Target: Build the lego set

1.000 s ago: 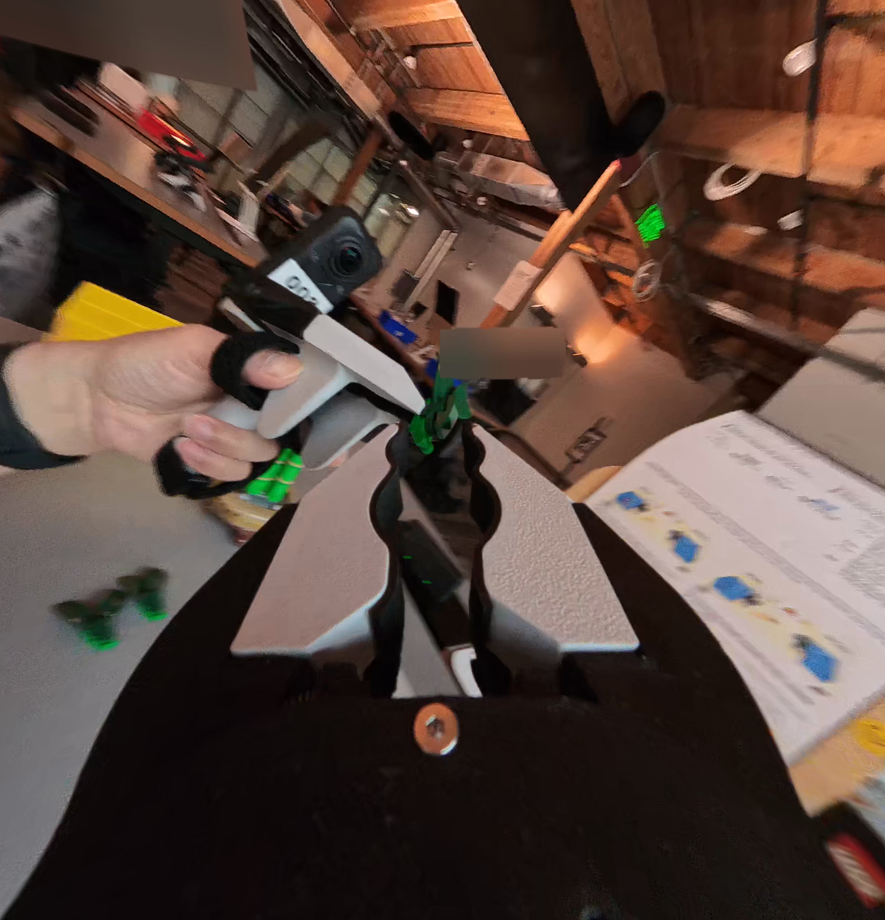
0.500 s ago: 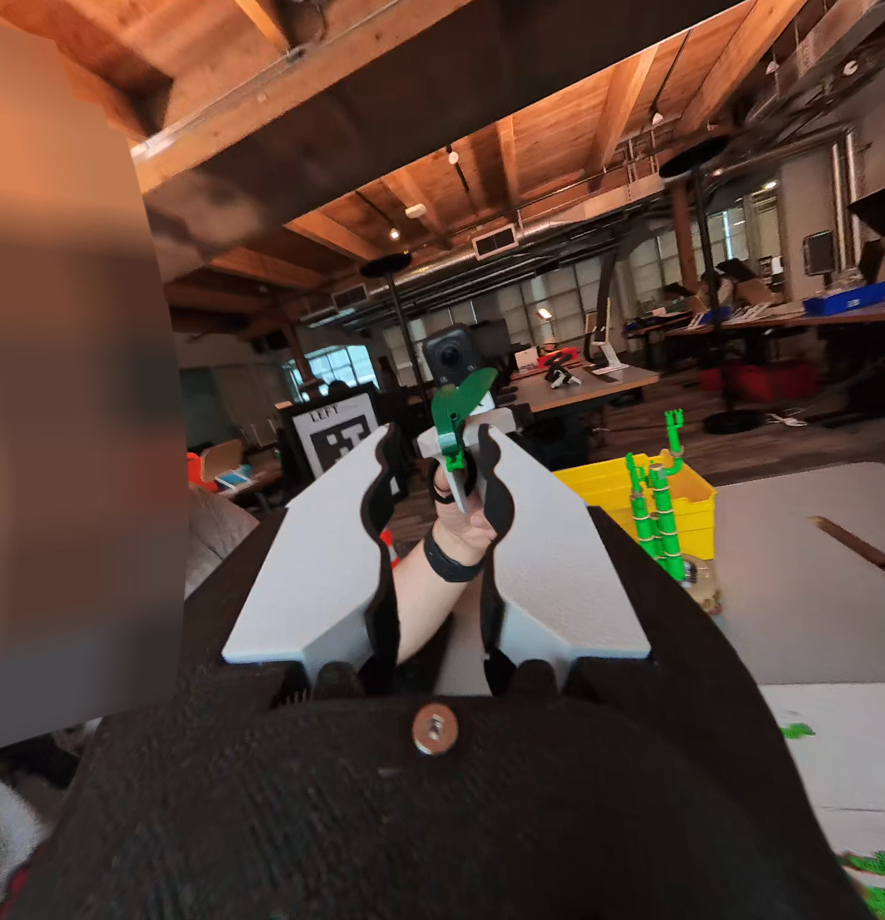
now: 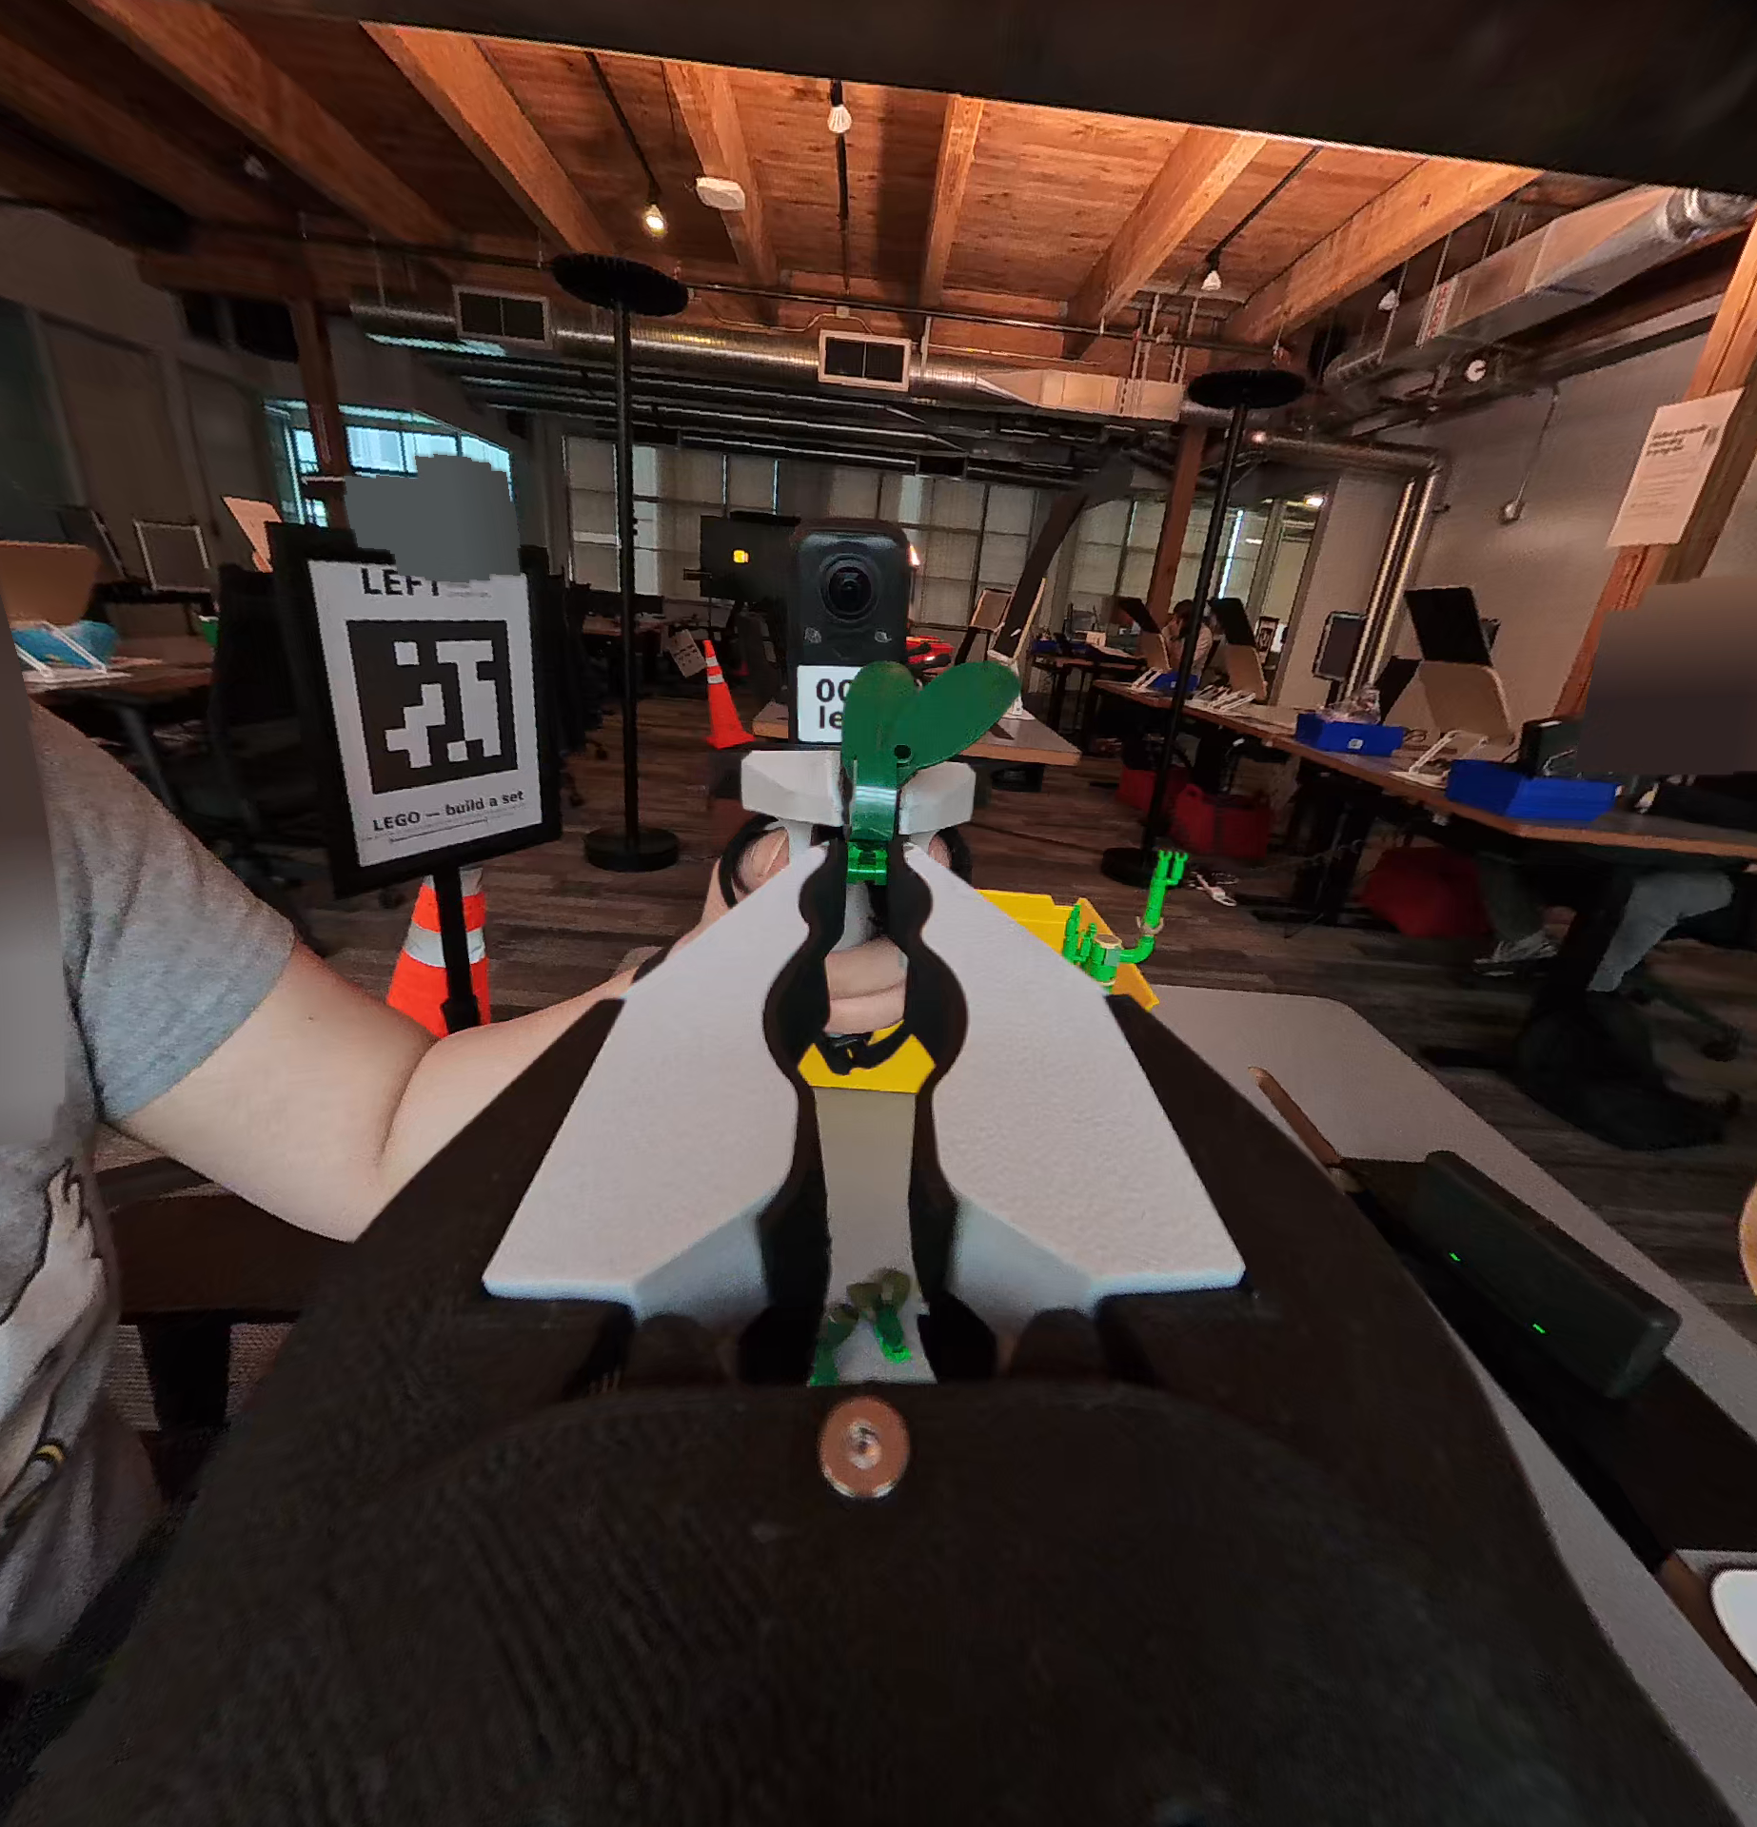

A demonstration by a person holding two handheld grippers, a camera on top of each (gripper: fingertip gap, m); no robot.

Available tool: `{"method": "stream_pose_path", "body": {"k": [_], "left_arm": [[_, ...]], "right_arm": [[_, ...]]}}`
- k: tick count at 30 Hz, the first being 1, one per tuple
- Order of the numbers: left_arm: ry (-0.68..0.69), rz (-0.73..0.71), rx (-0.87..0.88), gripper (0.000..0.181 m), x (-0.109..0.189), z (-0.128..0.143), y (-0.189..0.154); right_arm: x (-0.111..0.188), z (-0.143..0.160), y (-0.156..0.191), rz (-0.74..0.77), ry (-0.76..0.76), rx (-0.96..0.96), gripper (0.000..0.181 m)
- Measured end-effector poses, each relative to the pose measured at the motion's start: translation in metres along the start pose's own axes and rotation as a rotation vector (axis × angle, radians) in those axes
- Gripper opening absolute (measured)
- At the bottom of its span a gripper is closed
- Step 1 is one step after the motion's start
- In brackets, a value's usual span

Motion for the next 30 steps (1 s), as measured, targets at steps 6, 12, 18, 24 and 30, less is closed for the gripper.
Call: {"method": "stream_pose_path", "body": {"k": [6, 12, 18, 24, 30], "left_arm": [[-0.08, -0.086, -0.055, 0.007, -0.003, -0.005, 0.001], [-0.132, -0.124, 0.045, 0.045, -0.007, -0.014, -0.001], [-0.17, -0.197, -0.066, 0.04, -0.025, -0.023, -0.023], [-0.193, -0.248, -0.195, 0.019, -0.032, -0.028, -0.041], [-0.221, -0.251, -0.213, 0.017, -0.038, -0.03, -0.051]], "right_arm": [[0.001, -0.005, 0.0, 0.129, -0.054, 0.122, 0.006], [0.006, -0.013, 0.007, 0.502, -0.117, 0.5, 0.005], [-0.002, -0.014, 0.034, 0.74, -0.159, 0.945, 0.005], [-0.004, -0.018, 0.048, 0.825, -0.247, 1.053, 0.005], [-0.007, -0.02, 0.058, 0.856, -0.287, 1.098, 0.005]]}}
Point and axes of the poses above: each gripper's, where its closed fingertips meet, x back along the fingers, z out of its underside, y = z × x across the jaws, the point moved 6 cm from there along x, back along the fingers, and after that the axes turned 6 degrees about y, right-handed, at the moved point
